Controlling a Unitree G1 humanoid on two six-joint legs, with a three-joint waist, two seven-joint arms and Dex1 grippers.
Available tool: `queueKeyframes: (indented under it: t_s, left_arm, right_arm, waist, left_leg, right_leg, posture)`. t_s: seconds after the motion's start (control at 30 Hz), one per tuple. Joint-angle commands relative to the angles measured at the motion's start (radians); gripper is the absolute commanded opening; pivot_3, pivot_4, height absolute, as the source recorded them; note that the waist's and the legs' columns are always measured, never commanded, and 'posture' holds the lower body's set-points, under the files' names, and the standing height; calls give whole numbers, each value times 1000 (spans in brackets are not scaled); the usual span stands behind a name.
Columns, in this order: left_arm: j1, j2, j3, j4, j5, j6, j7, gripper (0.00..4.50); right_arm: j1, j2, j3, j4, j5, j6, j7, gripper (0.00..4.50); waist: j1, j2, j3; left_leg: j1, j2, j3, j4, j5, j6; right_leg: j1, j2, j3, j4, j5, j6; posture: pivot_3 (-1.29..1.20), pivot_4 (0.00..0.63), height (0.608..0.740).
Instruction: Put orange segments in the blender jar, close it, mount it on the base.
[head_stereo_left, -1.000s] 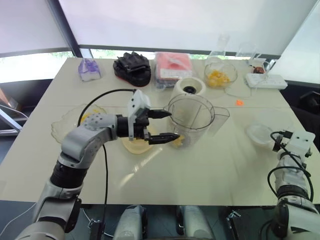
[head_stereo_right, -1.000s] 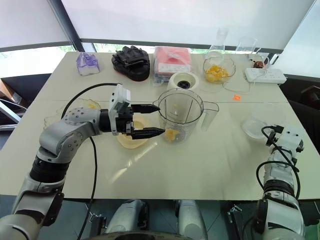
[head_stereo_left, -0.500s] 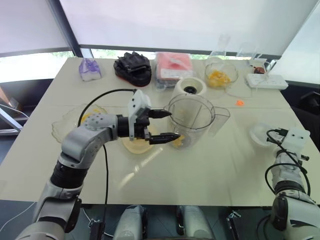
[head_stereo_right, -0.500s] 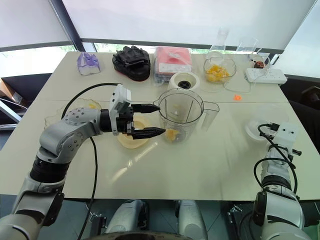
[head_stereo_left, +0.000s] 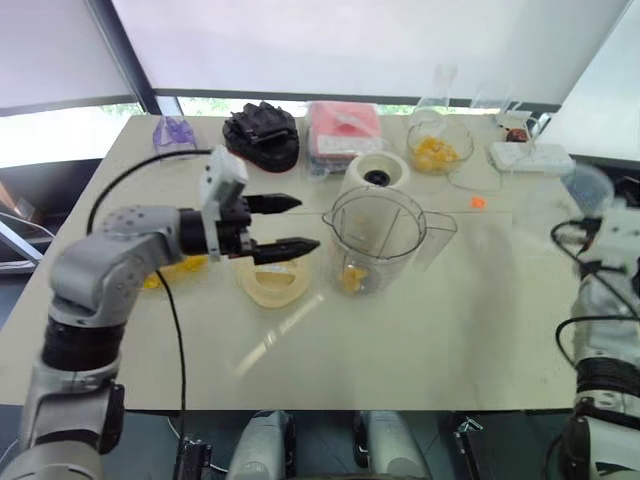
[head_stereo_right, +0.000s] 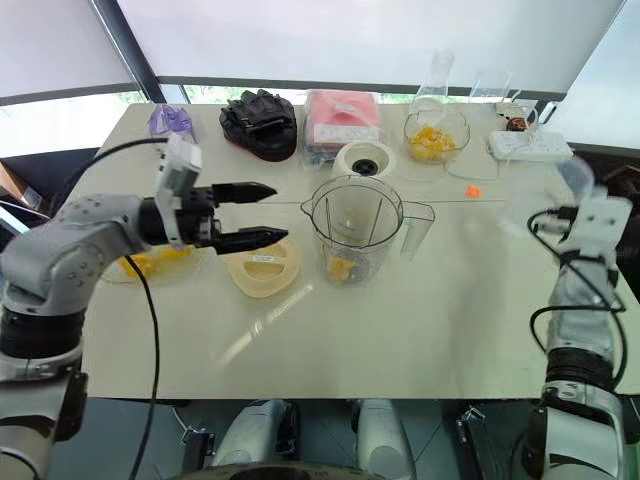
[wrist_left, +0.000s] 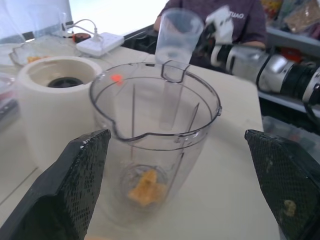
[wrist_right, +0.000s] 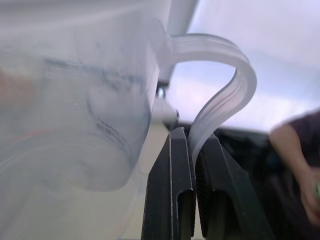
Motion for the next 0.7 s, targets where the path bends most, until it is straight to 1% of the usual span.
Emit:
queueKeyframes:
  t_s: [0.03,0.13,0.3,0.5,0.7]
  left_arm:
    - [-9,21,16,17,4,-27,-19,4500]
    - [-11,24,-8,59,42,-69,-42,4500]
    - [-16,13,-25,129,92,-126,-53,4500]
    - [0,16,-9,98,77,-119,-49,4500]
    - [17,14,3,51,54,-97,-33,4500]
  right_arm:
    - [-59,-58,8,-213,23,111,66,78]
    - [-157,-106,65,-290,18,196,151,78]
    - [-259,-128,150,-336,-1,259,262,78]
    - [-251,-156,254,-403,-48,244,410,78]
    - [-223,-149,293,-441,-105,200,457,78]
  waist:
    - [2,-1,0]
    - [1,-1,1]
    - [6,-1,1]
    - [7,-2,1]
    - [8,-2,2]
  left_leg:
    - [0,0,-1,0,0,0]
    - [0,0,-1,0,0,0]
    - [-1,0,0,0,0,0]
    - [-4,0,0,0,0,0]
    - [-4,0,0,-1,-1,1]
  right_leg:
    - [0,1,0,0,0,0]
    - [0,1,-1,0,0,0]
    - [0,1,-1,-1,0,-1]
    - [-2,-2,-2,-2,0,0]
    - [-2,-2,-2,-2,0,0]
  posture:
    - [0,150,740]
    - [0,150,740]
    - [0,150,740]
    - [0,150,740]
    - [0,150,740]
